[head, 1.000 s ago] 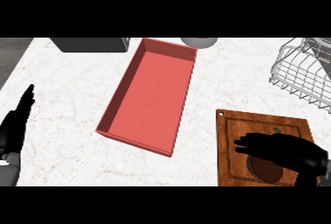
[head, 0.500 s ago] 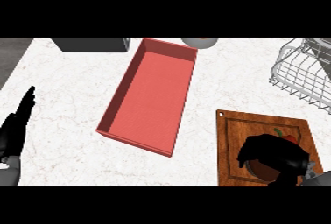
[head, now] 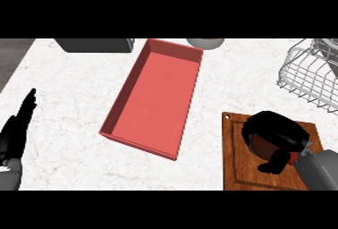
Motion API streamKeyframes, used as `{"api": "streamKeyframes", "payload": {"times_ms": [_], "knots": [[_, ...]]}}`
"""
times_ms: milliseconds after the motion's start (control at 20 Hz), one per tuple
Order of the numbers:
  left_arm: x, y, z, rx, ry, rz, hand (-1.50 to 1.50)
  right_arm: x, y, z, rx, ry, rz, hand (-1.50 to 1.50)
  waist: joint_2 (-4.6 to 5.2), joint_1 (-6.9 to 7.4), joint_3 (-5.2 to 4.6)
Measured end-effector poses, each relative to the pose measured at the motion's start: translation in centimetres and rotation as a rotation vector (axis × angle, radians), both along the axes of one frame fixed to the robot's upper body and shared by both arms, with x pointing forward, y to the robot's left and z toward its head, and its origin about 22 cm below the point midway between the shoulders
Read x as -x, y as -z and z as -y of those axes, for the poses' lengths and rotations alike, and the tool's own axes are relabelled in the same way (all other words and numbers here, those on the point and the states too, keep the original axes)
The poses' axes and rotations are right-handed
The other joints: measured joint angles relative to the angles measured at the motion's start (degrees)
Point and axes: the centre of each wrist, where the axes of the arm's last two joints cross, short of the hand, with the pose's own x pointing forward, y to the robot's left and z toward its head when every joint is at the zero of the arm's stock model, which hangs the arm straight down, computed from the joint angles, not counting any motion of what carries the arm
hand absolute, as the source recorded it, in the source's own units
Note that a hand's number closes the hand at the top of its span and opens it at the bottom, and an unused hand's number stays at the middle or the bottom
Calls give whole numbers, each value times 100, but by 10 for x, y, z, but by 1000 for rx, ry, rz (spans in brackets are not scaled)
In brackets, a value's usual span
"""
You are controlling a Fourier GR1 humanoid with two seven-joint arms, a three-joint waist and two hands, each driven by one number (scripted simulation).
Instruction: Pick the cupcake from the cutting board and place it in the cardboard box
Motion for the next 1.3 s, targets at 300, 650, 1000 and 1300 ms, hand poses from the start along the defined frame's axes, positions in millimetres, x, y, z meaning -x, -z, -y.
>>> {"api": "streamKeyframes", "payload": {"times_ms": [300,650,1000,1300], "knots": [[-10,-3,9,-2,31,11,0,-72,-33,9,-30,193,110,150,62,174,21],[-14,-5,12,-1,17,2,0,-115,-83,12,-173,239,302,150,39,102,23],[-8,0,4,0,12,4,0,-133,-128,-11,-339,106,396,150,8,25,18],[-4,-2,4,1,7,-2,0,-140,-148,-63,-449,32,299,150,-12,-2,15]]}}
